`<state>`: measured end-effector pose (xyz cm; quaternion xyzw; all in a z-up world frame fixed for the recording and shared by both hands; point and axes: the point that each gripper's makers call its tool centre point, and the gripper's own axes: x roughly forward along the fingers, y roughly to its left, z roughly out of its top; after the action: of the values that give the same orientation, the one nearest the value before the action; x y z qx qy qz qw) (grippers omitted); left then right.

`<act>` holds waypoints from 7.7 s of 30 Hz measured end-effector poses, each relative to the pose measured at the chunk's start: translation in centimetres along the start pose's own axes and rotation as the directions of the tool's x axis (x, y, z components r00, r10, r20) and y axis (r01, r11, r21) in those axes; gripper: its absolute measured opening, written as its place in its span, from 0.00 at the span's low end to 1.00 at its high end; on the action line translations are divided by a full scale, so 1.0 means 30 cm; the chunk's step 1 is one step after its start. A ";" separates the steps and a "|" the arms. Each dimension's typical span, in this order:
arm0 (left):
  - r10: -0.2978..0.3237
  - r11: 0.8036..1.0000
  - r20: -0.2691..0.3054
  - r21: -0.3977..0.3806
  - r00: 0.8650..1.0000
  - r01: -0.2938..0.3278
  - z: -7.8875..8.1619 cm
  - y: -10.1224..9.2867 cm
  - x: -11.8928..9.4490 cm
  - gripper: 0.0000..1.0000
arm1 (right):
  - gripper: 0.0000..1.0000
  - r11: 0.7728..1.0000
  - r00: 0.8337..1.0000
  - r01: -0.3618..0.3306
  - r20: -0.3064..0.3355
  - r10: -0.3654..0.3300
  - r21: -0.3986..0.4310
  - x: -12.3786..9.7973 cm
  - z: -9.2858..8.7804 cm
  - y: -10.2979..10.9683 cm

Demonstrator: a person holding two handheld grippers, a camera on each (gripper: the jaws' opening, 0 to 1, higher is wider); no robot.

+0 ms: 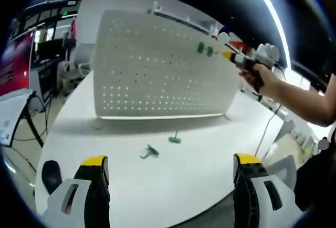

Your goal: Insert the hook assembly into the mounting plate slot until the hook locks in place.

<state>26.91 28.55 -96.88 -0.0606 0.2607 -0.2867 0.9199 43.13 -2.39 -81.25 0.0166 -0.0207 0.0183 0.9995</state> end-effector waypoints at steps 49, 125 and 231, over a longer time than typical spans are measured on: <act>0.018 1.000 -0.063 -0.001 0.998 -0.018 -0.074 -0.027 -0.031 1.00 | 0.28 0.928 0.790 -0.372 -0.519 0.327 0.020 -0.544 -0.638 0.135; 0.050 0.993 -0.181 -0.097 0.982 -0.068 -0.213 0.080 0.026 1.00 | 0.15 0.645 0.196 -0.716 -0.811 0.551 0.265 -0.066 -1.038 0.508; -0.045 0.995 -0.008 -0.093 0.999 0.044 0.168 -0.127 0.064 0.66 | 0.00 0.677 0.716 -0.548 -0.143 0.683 0.491 -0.418 -0.222 0.814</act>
<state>28.95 24.14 -92.41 -0.1076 0.2771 -0.2948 0.9081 29.98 21.76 -87.64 0.2165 0.1388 0.3648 0.8949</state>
